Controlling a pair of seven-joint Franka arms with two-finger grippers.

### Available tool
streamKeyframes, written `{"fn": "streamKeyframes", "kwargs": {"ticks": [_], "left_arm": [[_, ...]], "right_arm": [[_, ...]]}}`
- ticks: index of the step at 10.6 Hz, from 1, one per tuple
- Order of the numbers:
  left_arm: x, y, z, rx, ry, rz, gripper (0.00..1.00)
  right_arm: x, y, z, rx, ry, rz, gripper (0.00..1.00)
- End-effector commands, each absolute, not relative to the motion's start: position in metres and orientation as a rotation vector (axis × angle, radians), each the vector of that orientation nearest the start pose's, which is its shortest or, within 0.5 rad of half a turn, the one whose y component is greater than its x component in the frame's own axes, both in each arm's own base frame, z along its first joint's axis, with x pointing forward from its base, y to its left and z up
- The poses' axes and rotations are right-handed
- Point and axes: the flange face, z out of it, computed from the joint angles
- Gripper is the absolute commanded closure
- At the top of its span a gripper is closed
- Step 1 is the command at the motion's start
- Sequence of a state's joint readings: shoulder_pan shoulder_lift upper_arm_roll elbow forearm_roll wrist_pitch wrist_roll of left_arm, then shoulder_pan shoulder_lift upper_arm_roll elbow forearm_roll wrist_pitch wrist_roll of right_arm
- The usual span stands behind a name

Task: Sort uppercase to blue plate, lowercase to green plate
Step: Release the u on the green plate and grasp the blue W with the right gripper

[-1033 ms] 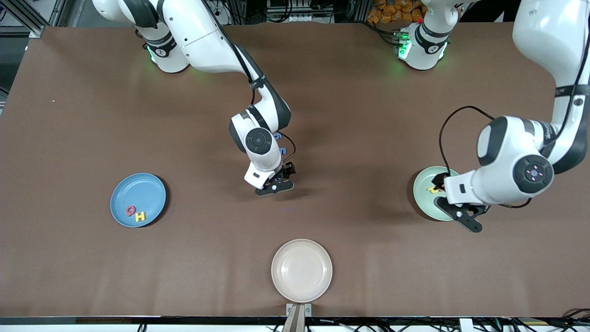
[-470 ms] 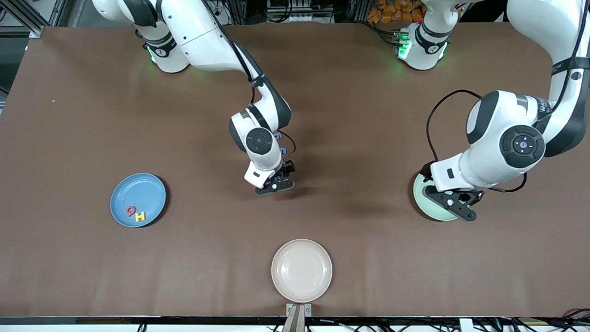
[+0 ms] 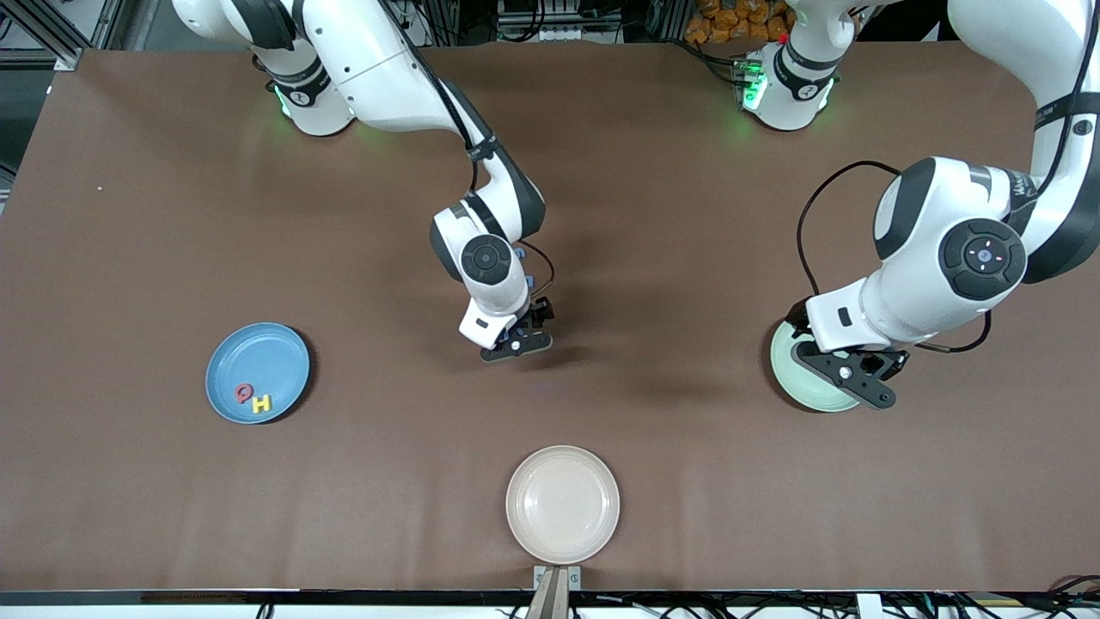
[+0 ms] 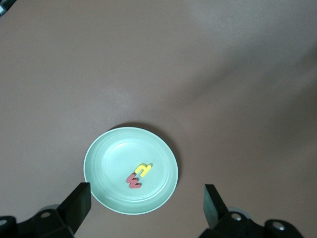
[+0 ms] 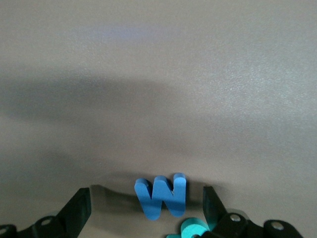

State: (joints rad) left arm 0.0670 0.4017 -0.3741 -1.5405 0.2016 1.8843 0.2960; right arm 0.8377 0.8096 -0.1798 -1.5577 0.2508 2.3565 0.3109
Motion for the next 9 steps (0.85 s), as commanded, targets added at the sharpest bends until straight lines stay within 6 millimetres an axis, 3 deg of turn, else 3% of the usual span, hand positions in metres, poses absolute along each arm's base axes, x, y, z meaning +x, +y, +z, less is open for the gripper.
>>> {"fn": "streamKeyframes", "kwargs": {"ticks": [1, 3, 4, 5, 6, 9], "left_arm": [[0.643, -0.158, 0.441, -2.925, 0.960, 0.043, 0.00], [0.643, -0.158, 0.444, -2.926, 0.956, 0.034, 0.00], [0.642, -0.160, 0.446, -2.926, 0.960, 0.029, 0.00], [0.641, -0.160, 0.451, -2.924, 0.959, 0.018, 0.00], [0.640, -0.161, 0.453, -2.931, 0.938, 0.013, 0.00], [0.634, -0.178, 0.464, -2.960, 0.854, -0.019, 0.00]], "right_arm": [[0.538, 0.443, 0.177, -3.072, -0.355, 0.021, 0.00], [0.538, 0.442, 0.176, -3.074, -0.353, 0.022, 0.00], [0.537, 0.441, 0.175, -3.076, -0.351, 0.026, 0.52], [0.538, 0.440, 0.174, -3.077, -0.343, 0.021, 0.91], [0.536, 0.440, 0.173, -3.077, -0.341, 0.022, 1.00], [0.537, 0.438, 0.173, -3.074, -0.336, 0.005, 1.00]]}}
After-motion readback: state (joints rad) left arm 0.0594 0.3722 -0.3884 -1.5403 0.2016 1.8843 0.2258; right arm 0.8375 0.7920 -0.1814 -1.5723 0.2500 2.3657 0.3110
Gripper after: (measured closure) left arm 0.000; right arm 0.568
